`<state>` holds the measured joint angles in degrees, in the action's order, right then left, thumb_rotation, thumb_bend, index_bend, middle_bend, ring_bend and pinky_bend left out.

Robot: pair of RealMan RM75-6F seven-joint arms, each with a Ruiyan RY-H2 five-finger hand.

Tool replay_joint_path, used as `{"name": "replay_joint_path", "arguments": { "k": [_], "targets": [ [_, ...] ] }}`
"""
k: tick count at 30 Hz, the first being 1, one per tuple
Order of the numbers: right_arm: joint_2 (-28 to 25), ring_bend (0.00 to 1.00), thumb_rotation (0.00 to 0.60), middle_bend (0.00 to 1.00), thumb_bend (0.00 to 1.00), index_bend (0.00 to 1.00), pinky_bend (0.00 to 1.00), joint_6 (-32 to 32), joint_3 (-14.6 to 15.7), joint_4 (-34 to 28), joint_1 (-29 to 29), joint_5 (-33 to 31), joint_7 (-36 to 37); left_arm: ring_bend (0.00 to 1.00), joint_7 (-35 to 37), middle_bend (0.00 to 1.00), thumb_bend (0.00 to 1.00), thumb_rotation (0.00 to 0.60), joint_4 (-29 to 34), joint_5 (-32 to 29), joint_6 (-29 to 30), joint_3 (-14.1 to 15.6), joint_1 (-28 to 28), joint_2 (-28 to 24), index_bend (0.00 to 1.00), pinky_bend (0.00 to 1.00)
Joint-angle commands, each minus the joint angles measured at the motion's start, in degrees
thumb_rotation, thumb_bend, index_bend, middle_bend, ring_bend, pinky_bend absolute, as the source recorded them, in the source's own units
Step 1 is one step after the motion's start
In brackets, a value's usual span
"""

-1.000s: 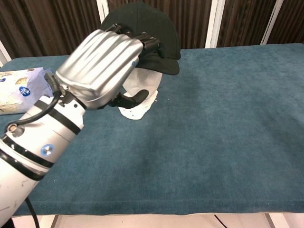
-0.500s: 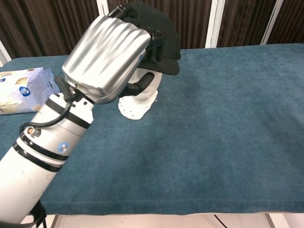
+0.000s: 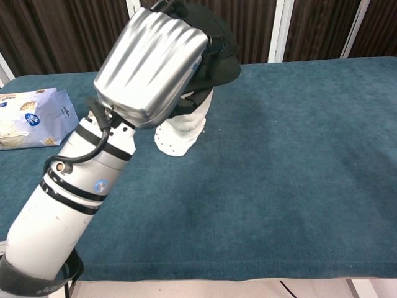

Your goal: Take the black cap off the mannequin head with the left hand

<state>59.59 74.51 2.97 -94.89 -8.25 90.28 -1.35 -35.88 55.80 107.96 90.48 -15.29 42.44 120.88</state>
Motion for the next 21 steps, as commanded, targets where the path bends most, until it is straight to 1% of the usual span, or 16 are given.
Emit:
{"name": "replay_joint_path", "arguments": {
  "k": [1,7,12,21],
  "targets": [
    [0.0,0.0,0.6,0.0,0.12,0.0,0.0,-0.1,0.1,-0.1,0.0,0.0,-0.1,0.6,1.0,0.74,0.42,0.6,-1.7,0.2,1.2,0.0,1.0,0.6,0.72,0.29],
    [-0.1,0.0,0.6,0.0,0.12,0.0,0.0,-0.1,0.1,0.0,0.0,0.0,0.1,0.62,1.6,0.77,0.42,0.6,-3.2,0.4,2.7,0.8,2.0,0.7,0.75,0.29],
    [-0.2,0.0,0.6,0.0,0.12,0.0,0.0,-0.2,0.2,-0.1,-0.1,0.0,0.2,0.63,0.8,0.78,0.46,0.6,-2.9,1.4,3.8,1.2,3.2,-0.2,0.76,0.29],
    [-0.5,0.0,0.6,0.0,0.12,0.0,0.0,-0.3,0.3,-0.2,0.0,-0.1,0.4,0.64,-2.6,0.79,0.51,0.6,-2.1,3.6,5.6,-0.1,6.1,-4.7,0.77,0.29]
  ]
}}
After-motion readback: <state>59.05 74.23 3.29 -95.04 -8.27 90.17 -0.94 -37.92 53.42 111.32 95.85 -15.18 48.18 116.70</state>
